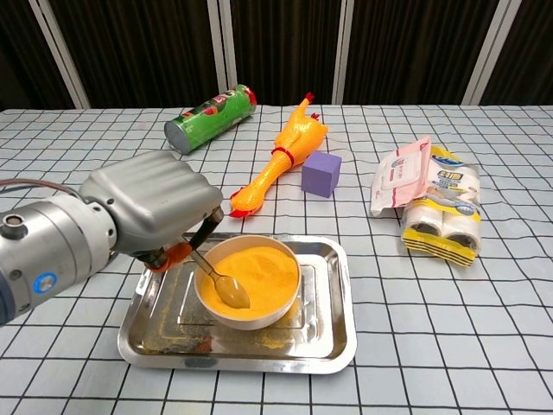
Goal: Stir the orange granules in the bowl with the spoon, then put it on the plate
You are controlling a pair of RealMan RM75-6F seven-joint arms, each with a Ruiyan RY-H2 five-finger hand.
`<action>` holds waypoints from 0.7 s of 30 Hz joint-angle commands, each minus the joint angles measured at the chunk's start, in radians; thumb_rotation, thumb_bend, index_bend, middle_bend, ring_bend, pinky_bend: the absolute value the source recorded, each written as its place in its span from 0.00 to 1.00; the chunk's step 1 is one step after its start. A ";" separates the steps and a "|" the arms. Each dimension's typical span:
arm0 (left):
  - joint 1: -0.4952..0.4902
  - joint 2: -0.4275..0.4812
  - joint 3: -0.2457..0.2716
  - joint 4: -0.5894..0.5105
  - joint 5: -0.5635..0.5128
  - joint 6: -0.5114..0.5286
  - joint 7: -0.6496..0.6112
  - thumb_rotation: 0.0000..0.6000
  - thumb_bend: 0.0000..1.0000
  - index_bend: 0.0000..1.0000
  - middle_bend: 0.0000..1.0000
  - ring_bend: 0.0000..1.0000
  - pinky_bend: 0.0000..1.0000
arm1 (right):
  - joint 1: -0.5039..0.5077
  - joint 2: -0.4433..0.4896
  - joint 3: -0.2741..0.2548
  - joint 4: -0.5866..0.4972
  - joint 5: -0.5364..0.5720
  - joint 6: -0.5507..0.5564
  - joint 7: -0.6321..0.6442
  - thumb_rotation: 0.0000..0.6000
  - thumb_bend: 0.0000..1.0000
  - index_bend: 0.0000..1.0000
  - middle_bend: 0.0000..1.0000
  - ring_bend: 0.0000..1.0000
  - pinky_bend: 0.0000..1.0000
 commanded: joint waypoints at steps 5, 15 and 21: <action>-0.018 -0.031 -0.026 0.039 -0.025 0.003 0.019 1.00 0.76 0.82 1.00 1.00 0.98 | 0.001 0.001 0.001 -0.001 0.002 -0.003 0.008 1.00 0.40 0.00 0.00 0.00 0.00; -0.040 -0.092 -0.083 0.118 -0.040 0.032 0.025 1.00 0.77 0.83 1.00 1.00 0.99 | 0.002 0.004 0.001 -0.002 0.001 -0.005 0.020 1.00 0.40 0.00 0.00 0.00 0.00; -0.038 -0.087 -0.094 0.113 -0.030 0.037 -0.001 1.00 0.77 0.83 1.00 1.00 0.99 | 0.002 0.005 0.001 -0.003 0.001 -0.006 0.024 1.00 0.40 0.00 0.00 0.00 0.00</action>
